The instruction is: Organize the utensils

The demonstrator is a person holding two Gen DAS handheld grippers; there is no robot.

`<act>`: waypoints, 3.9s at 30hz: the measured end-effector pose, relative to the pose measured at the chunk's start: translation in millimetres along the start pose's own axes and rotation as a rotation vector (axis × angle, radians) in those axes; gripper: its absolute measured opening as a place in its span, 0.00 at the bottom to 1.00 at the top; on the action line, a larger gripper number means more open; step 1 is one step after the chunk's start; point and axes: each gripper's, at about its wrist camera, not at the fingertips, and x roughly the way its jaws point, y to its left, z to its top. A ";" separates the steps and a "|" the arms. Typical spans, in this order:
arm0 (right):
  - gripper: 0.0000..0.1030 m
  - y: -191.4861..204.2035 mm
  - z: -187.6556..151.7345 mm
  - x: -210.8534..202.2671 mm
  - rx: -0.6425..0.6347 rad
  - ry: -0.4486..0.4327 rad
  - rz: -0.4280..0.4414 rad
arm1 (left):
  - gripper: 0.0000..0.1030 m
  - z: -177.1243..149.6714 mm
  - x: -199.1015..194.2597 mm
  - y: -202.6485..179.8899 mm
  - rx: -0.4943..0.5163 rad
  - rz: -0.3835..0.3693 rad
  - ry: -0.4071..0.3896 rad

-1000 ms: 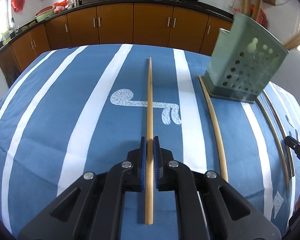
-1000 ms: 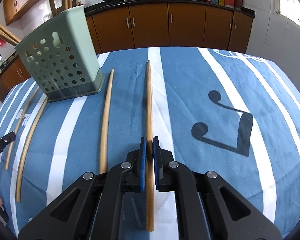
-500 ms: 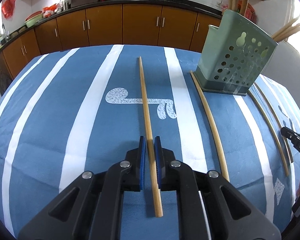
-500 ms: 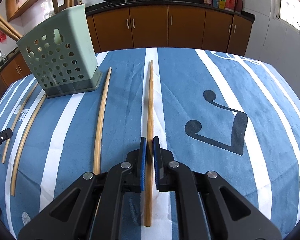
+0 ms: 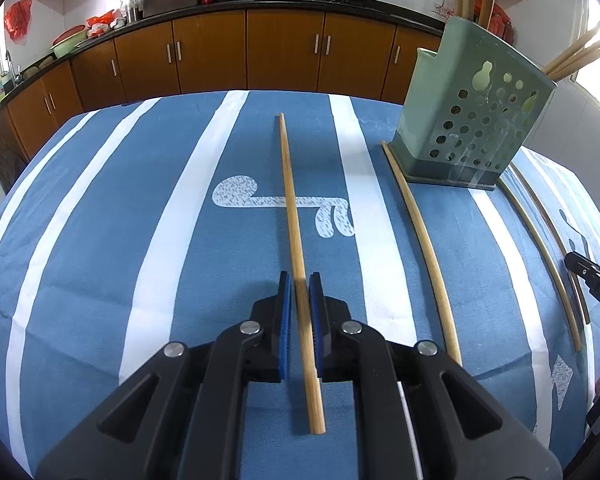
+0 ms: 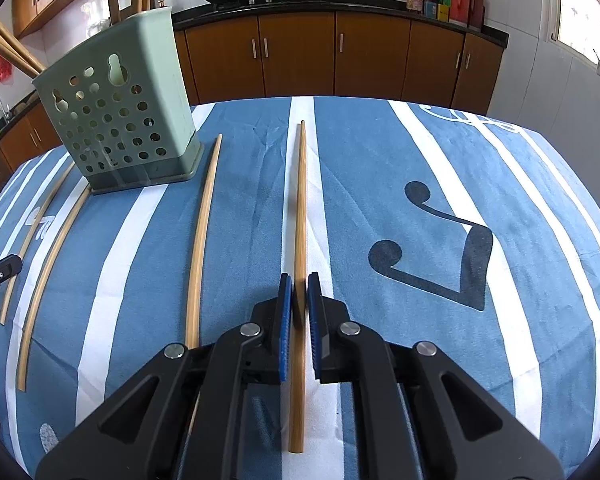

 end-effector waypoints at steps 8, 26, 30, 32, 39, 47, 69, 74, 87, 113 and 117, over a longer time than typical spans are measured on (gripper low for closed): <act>0.17 -4.3 0.6 0.5 0.016 0.000 -0.006 | 0.11 1.0 0.4 1.6 -0.011 -0.013 0.000; 0.17 -5.5 1.3 1.0 0.017 0.000 -0.004 | 0.15 1.6 0.3 -0.5 -0.022 -0.031 -0.001; 0.17 -5.7 1.5 0.9 0.020 0.000 -0.001 | 0.15 1.1 0.0 -0.5 -0.023 -0.029 0.001; 0.17 -6.3 0.7 0.3 0.025 0.000 0.004 | 0.15 0.3 -0.7 -0.7 -0.020 -0.017 0.001; 0.17 -4.2 -5.8 -5.2 0.023 0.002 0.014 | 0.15 -7.7 -7.3 -5.7 -0.001 0.024 0.004; 0.17 -3.8 -5.7 -5.6 0.025 0.003 0.024 | 0.15 -10.6 -9.5 -8.6 0.014 0.039 0.006; 0.13 -3.3 -5.1 -7.0 0.020 0.005 0.024 | 0.14 -14.7 -11.3 -14.0 0.029 0.050 0.006; 0.08 -3.2 -5.4 -7.1 0.020 0.005 0.034 | 0.09 -15.2 -11.8 -14.0 0.028 0.048 0.005; 0.07 -12.5 -3.9 -19.5 0.058 -0.041 0.073 | 0.07 -16.1 -20.4 -11.8 0.020 0.025 0.003; 0.07 -32.0 45.6 -124.5 0.129 -0.430 0.120 | 0.07 41.7 -139.7 5.1 -0.079 -0.100 -0.358; 0.07 -31.5 50.8 -133.2 0.128 -0.459 0.127 | 0.07 48.1 -151.2 3.5 -0.070 -0.108 -0.383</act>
